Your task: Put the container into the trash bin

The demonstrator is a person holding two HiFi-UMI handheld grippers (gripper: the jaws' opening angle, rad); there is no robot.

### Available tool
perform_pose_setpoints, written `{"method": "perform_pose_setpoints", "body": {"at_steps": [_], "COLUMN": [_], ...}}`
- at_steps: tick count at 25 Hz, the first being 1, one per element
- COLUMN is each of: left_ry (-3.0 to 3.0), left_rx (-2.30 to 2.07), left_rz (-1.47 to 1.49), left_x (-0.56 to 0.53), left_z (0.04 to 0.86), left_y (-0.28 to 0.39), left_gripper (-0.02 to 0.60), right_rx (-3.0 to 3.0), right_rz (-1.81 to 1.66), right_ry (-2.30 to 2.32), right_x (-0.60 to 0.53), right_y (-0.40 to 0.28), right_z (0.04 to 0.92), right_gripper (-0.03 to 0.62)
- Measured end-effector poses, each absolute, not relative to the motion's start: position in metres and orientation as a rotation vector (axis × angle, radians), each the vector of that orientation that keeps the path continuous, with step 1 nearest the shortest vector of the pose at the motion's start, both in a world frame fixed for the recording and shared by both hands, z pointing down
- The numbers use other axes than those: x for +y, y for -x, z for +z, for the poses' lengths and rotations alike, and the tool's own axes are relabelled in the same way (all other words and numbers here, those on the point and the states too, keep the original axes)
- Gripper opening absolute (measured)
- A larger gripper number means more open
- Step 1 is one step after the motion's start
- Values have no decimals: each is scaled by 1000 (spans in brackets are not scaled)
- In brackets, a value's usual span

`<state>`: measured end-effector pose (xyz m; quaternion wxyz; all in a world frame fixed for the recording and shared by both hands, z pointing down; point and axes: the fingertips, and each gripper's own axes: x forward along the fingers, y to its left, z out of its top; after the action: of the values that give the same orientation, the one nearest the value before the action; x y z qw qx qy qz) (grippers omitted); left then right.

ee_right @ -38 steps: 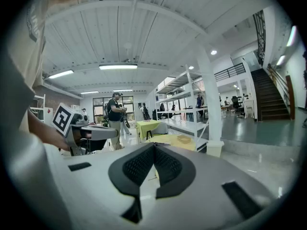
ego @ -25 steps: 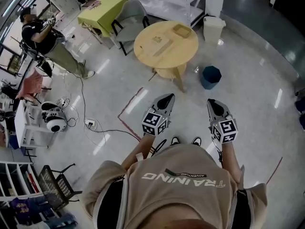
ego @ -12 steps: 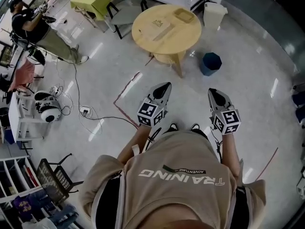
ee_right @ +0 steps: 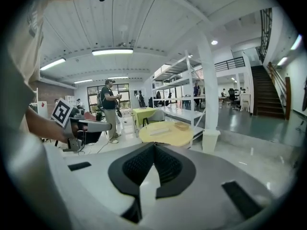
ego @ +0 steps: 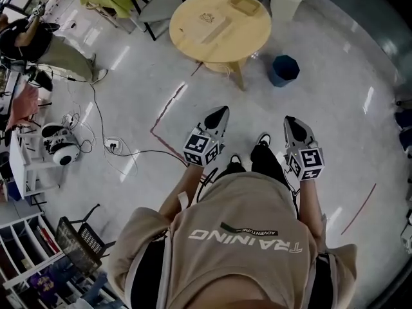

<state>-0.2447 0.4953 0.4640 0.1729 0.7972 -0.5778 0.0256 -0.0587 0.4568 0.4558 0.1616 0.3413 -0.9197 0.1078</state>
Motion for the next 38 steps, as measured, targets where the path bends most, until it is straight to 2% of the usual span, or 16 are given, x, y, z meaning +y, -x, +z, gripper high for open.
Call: {"method": "perform_pose_setpoints", "body": {"at_steps": [13,23,38], "left_ry": [-2299,-2261,-2177], "left_rx": [-1655,-1607,-1675], "left_rz": [164,206,174], "left_x": [371,294,246], "left_z": [452,463,479], "left_y": [210,158,207], "left_gripper": [2,2,2], "right_rx": [-2653,-2698,-2670], "right_rz": [246,255,299], "right_ry": [-887,-791,-723], "right_x": [339,241,198], "right_y": [42,26,59], "right_z": [477,494,514], "right_gripper": [3,3,3]}}
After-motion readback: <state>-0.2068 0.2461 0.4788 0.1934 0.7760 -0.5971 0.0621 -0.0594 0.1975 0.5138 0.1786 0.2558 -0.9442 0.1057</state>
